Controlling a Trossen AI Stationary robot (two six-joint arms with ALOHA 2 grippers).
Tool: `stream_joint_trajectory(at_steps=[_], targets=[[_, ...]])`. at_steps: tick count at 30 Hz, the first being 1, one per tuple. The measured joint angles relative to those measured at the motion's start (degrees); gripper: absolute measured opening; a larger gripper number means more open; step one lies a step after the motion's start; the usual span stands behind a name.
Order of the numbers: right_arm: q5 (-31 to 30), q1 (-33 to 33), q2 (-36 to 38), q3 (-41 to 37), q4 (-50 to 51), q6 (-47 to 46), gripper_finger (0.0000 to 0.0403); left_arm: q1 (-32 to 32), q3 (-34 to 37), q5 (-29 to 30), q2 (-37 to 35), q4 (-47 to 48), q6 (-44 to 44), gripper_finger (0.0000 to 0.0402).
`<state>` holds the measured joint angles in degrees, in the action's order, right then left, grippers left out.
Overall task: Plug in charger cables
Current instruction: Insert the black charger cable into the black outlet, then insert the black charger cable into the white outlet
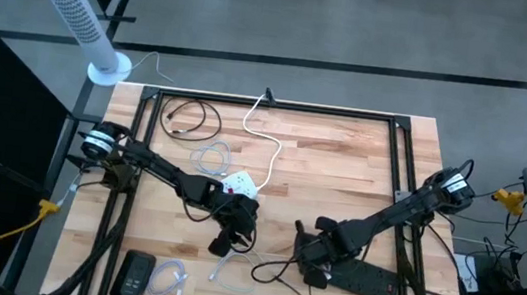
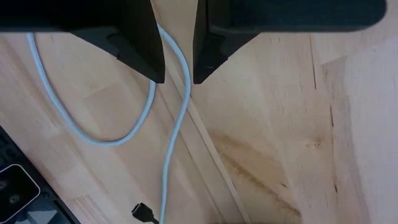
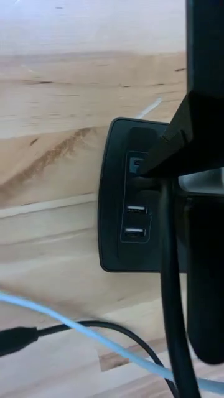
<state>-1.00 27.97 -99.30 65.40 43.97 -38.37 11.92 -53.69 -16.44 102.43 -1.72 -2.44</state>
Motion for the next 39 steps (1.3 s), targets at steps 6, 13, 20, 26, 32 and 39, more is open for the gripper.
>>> stream_joint_trajectory(at_steps=[6, 13, 20, 26, 32, 39], targets=[[-0.6, 0.0, 0.2, -3.4, -3.5, 0.2, 0.0018, 0.0, 0.0, 2.4, -0.4, 0.8, 0.0, 0.0071], [-0.7, 0.0, -0.2, 0.3, -1.5, 1.7, 0.0049, 0.0, 0.0, 4.0, -5.0, 4.3, 1.8, 0.0071], [-0.7, -0.2, 0.5, 7.7, 1.6, 1.2, 0.0157, 0.2, 0.1, 4.0, -9.7, 10.2, 4.6, 0.0071], [-3.1, -0.2, 1.0, 10.2, 4.4, 5.6, 0.0192, 1.4, 1.1, 8.7, -12.6, 24.6, 12.6, 0.0071], [-21.8, -0.5, 0.8, 9.2, 1.9, 21.1, 0.0192, 1.9, 1.2, 17.1, -15.4, 42.4, 22.3, 0.0071], [-31.4, -5.7, 0.8, 5.5, -11.4, 31.3, 0.0181, 1.8, 1.2, 32.4, -19.2, 48.2, 22.2, 0.0071]])
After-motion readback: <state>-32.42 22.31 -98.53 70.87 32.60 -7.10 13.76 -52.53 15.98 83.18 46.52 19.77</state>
